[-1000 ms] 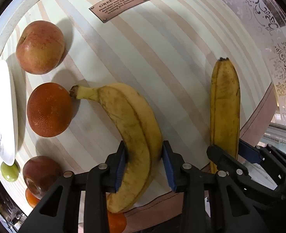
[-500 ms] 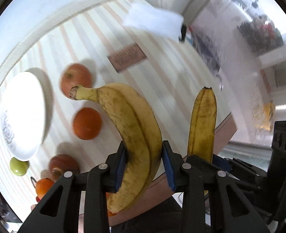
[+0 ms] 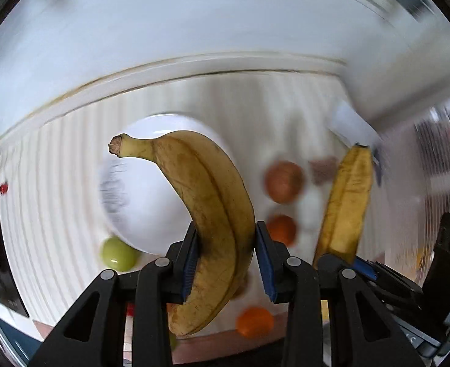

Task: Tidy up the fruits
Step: 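Carry both bananas onto the white plate and open both tools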

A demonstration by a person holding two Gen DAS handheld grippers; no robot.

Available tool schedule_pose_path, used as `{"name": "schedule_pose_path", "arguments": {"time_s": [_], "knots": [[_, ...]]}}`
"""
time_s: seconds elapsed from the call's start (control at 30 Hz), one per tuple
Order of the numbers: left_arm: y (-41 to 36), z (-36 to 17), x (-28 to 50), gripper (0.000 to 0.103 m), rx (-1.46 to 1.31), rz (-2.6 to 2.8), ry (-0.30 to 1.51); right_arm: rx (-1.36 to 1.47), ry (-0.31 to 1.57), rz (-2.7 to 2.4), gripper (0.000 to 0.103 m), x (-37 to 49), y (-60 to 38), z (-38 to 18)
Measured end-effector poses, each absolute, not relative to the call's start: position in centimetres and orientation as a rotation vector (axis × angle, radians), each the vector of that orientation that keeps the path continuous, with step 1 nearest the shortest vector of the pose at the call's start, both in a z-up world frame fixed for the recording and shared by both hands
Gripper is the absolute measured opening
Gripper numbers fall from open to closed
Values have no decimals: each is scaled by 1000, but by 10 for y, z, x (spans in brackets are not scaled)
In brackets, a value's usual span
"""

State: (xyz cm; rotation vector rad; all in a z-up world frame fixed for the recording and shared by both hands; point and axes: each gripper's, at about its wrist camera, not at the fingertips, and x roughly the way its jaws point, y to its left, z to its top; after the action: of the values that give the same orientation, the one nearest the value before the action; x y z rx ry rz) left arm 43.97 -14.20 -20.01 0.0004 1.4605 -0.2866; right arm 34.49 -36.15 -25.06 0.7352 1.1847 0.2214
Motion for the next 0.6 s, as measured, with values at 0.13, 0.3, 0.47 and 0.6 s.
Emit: {"name": "schedule_pose_path", "arguments": {"time_s": [0.13, 0.3, 0.47, 0.6], "knots": [[-95, -233, 475, 32, -115, -208, 1524, 665, 1236, 214, 37, 395, -318, -271], [-69, -279, 508, 32, -204, -155, 1589, 592, 1306, 182, 37, 438, -284, -306], [-78, -314, 527, 32, -209, -141, 1639, 584, 1363, 153, 37, 467, -271, -338], [-81, -334, 537, 32, -196, -144, 1675, 579, 1400, 145, 37, 475, -266, -357]]}}
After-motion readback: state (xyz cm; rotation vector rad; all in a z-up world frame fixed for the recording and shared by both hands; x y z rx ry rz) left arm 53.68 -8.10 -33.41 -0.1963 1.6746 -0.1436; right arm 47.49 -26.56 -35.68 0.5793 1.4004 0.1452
